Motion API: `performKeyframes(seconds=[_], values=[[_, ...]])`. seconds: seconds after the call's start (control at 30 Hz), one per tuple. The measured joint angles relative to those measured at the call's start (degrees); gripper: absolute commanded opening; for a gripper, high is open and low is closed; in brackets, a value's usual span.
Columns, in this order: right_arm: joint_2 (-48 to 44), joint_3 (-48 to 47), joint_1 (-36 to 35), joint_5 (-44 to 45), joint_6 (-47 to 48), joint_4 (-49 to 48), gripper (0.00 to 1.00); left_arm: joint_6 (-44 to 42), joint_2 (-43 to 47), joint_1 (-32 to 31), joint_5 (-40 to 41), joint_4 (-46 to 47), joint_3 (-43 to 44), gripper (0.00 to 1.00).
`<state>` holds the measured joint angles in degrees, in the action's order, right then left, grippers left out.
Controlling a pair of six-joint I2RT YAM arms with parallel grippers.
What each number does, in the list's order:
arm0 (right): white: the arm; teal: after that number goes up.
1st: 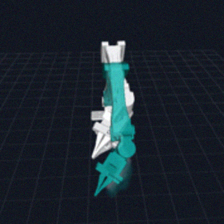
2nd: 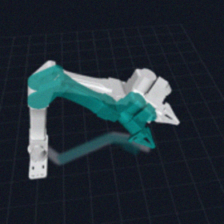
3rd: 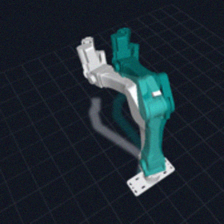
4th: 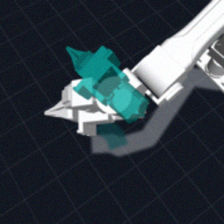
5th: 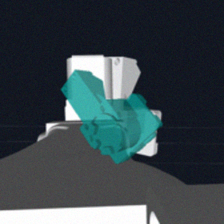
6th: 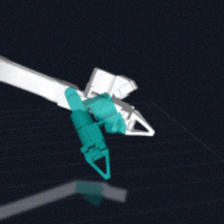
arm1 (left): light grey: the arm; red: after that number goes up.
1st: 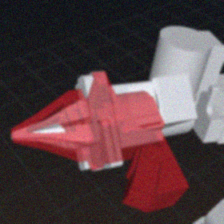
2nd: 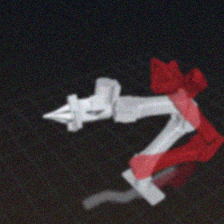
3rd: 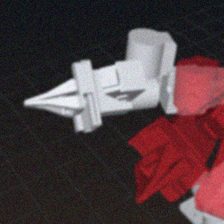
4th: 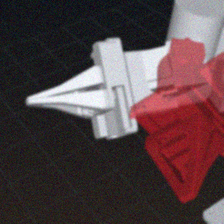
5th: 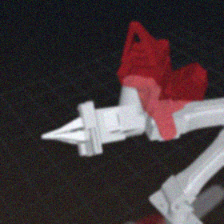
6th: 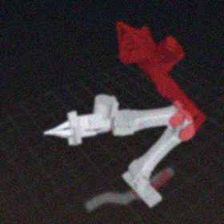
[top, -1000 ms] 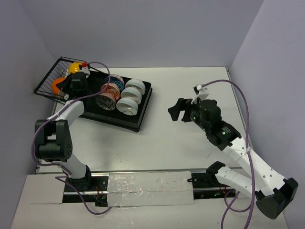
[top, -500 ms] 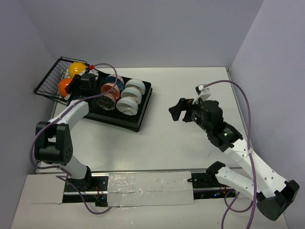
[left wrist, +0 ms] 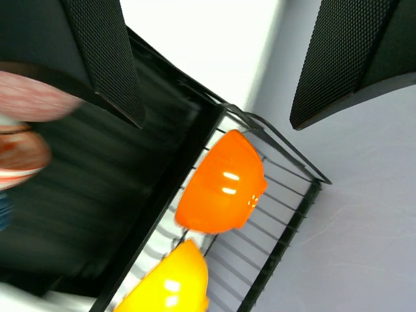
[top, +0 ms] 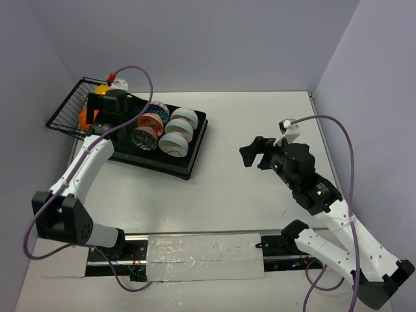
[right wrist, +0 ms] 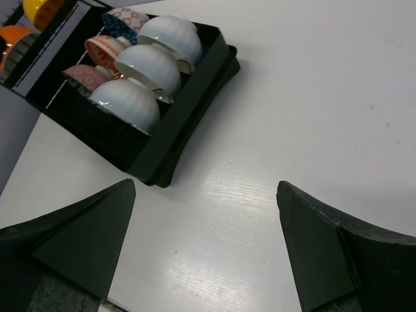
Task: Load the bowls into the dish rack
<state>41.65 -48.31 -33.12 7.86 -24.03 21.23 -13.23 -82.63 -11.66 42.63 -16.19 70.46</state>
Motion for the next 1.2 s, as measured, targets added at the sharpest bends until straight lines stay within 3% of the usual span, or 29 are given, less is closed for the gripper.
performKeyframes(seconds=[0.27,0.67,0.87,1.2], values=[[-5.35,-5.77,0.00,9.01,2.71,7.48,0.98,17.66,17.59,-0.33,-11.47,-12.09,4.55,0.99],[-18.95,-10.34,0.02,21.46,13.86,8.07,1.00,28.98,52.17,-0.33,-17.73,-21.51,2.71,0.99],[-25.68,-6.32,0.02,21.49,18.47,3.19,1.00,30.53,57.51,-0.33,-18.84,-30.03,2.40,0.99],[-26.16,-5.53,0.02,21.29,20.26,-0.81,0.98,31.47,61.79,-0.33,-19.28,-38.45,0.33,0.99]])
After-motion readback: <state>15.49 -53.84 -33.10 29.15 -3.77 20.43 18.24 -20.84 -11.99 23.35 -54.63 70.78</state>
